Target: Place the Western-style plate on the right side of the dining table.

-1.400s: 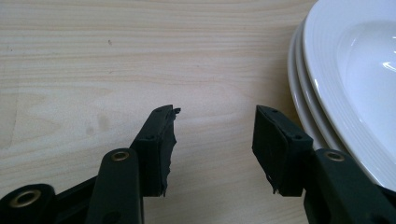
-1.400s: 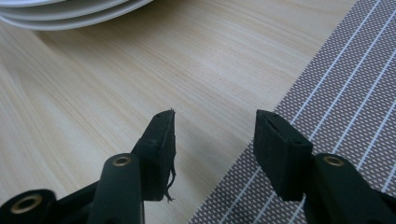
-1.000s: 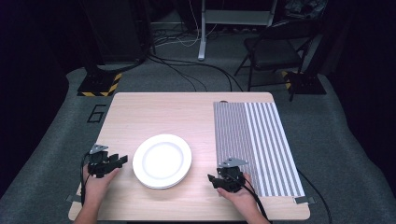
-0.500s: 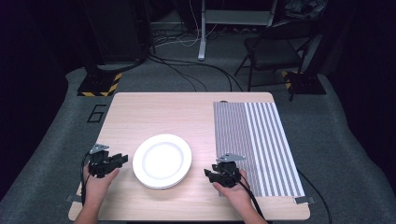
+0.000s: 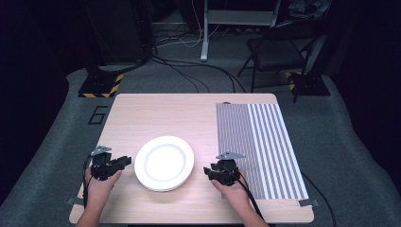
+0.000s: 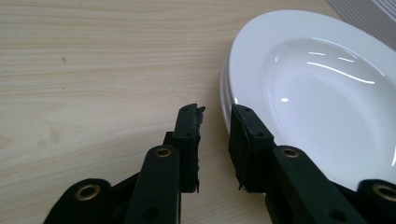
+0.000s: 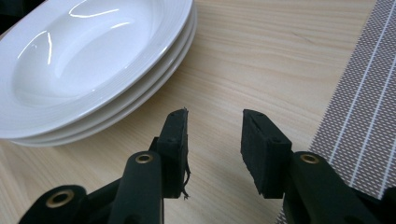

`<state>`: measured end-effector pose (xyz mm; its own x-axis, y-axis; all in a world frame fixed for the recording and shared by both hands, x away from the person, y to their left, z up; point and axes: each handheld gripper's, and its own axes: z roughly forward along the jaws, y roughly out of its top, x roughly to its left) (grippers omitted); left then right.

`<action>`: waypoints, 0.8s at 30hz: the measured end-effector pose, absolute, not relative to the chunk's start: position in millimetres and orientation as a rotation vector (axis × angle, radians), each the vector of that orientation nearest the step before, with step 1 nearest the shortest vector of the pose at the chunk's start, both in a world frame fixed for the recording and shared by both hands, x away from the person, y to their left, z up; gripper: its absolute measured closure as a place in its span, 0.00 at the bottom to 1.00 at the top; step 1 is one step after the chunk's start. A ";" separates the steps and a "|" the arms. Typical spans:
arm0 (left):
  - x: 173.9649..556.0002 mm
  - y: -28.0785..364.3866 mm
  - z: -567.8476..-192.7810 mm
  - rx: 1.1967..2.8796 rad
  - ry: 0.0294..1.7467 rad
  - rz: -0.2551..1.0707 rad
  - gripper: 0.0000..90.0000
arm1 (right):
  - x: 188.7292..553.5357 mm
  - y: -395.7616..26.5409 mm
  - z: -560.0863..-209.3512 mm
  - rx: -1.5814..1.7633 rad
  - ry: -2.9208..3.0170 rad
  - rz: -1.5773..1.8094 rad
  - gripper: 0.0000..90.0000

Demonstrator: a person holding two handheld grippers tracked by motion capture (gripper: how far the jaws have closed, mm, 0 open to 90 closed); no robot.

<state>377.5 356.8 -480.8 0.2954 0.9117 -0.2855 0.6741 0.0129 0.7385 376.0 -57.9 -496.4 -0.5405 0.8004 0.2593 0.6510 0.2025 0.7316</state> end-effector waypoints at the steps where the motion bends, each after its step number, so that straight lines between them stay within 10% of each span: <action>1: 377.8 357.1 -480.1 1.742 1.432 0.349 0.82 | 377.0 -57.2 -496.5 1.405 2.290 1.259 0.68; 24: 383.2 349.4 -481.5 1.675 1.443 0.183 0.86 | 388.1 -53.1 -490.7 1.497 2.275 1.337 0.71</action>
<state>383.2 349.4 -481.5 0.3103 0.8535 -0.4187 0.7216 0.0752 0.6882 388.1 -53.1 -490.7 -0.5088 0.7852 0.3530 0.6906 0.1274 0.7119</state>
